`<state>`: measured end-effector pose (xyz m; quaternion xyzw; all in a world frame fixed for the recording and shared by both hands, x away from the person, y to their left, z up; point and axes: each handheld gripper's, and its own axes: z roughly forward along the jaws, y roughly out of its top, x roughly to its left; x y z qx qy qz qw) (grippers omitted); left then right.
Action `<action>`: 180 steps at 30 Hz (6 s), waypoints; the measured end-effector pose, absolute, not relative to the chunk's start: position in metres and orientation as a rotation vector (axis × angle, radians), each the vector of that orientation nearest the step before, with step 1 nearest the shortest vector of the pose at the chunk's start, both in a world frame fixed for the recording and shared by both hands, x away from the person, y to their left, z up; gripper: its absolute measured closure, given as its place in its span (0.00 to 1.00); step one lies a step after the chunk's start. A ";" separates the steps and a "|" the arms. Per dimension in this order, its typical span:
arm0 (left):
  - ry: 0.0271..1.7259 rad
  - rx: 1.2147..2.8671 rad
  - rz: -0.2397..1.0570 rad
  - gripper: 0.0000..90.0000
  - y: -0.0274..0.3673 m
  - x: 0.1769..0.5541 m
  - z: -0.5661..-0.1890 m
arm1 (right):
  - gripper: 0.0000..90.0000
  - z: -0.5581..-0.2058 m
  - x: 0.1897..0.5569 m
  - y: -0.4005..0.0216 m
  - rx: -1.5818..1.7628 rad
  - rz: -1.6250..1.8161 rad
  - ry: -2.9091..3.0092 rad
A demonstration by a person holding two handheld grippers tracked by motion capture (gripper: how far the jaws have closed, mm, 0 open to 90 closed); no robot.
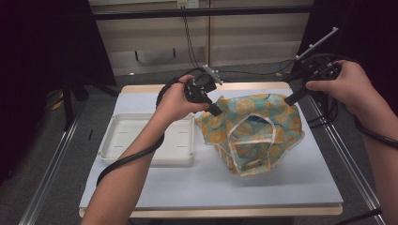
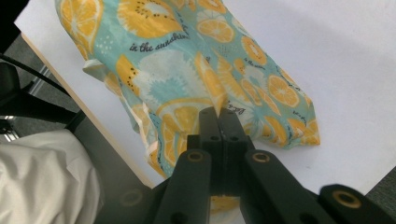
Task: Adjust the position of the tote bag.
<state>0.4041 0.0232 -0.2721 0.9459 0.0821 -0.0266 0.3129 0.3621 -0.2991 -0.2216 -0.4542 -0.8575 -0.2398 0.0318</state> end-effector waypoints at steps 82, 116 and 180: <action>0.395 2.409 -0.161 1.00 0.031 0.424 -0.276 | 0.59 -0.219 0.361 -0.269 -1.157 -0.670 -2.857; 0.404 2.435 -0.163 1.00 0.019 0.443 -0.269 | 1.00 -0.210 0.389 -0.294 -1.313 -0.777 -2.708; 0.444 2.336 -0.230 0.85 0.006 0.388 -0.276 | 0.99 -0.237 0.384 -0.283 -1.324 -0.663 -2.702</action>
